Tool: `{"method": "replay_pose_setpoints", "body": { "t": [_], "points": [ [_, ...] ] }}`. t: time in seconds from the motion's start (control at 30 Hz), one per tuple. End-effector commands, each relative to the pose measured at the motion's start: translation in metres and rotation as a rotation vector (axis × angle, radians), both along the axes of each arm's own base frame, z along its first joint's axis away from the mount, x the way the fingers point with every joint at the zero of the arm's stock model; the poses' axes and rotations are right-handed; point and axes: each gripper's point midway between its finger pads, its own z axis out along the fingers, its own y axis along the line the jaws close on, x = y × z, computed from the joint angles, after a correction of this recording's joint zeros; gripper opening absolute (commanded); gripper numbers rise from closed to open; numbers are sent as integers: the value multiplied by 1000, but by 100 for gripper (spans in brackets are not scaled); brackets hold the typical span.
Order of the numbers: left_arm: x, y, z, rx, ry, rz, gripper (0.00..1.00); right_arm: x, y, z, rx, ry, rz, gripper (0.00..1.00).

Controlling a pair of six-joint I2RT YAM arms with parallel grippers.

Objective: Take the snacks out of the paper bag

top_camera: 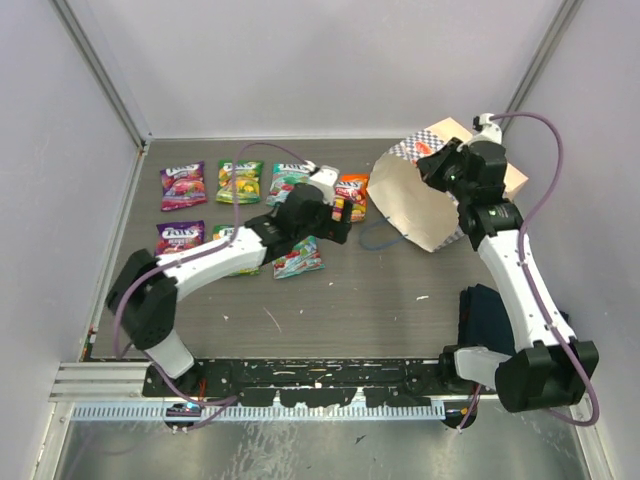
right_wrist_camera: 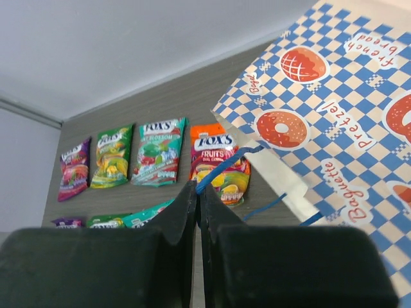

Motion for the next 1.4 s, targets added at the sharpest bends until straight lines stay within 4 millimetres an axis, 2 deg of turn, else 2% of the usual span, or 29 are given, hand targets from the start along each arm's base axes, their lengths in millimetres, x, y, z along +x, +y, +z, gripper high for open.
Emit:
{"method": "replay_pose_setpoints", "body": {
  "t": [0.0,0.17,0.27,0.4,0.47,0.77,0.9,0.97,1.07,1.13,1.23,1.33,1.37],
  "points": [
    [7,-81,45,-163,-140,-113,98,-17,-17,70,-31,-167,-75,1],
    [-6,-155,51,-301,-196,-223,98,-22,-22,70,-39,-163,-99,1],
    [-14,-188,59,-396,-218,-295,98,-21,-26,57,-68,-129,-108,1],
    [-13,-208,71,-467,-223,-332,98,-24,-32,42,-100,-103,-132,1],
    [-11,-214,71,-478,-236,-331,98,-24,-35,42,-102,-103,-143,1],
    [4,-245,27,-537,-346,-270,98,-30,-30,71,-51,-161,-134,1],
    [1,-261,8,-587,-374,-275,98,-32,-29,84,-19,-181,-137,1],
    [-3,-265,2,-643,-362,-282,98,-32,-30,87,-17,-187,-146,1],
    [-10,-259,11,-713,-359,-284,98,-30,-38,84,-58,-185,-177,1],
    [-12,-249,21,-721,-370,-268,98,-26,-50,77,-101,-172,-220,1],
    [-20,-229,40,-733,-396,-268,98,-10,-81,59,-84,-140,-260,1],
    [-27,-213,60,-719,-383,-285,98,7,-130,41,4,-115,-324,1],
    [-26,-208,62,-694,-365,-283,98,12,-138,36,22,-113,-335,1]
  ]
}}
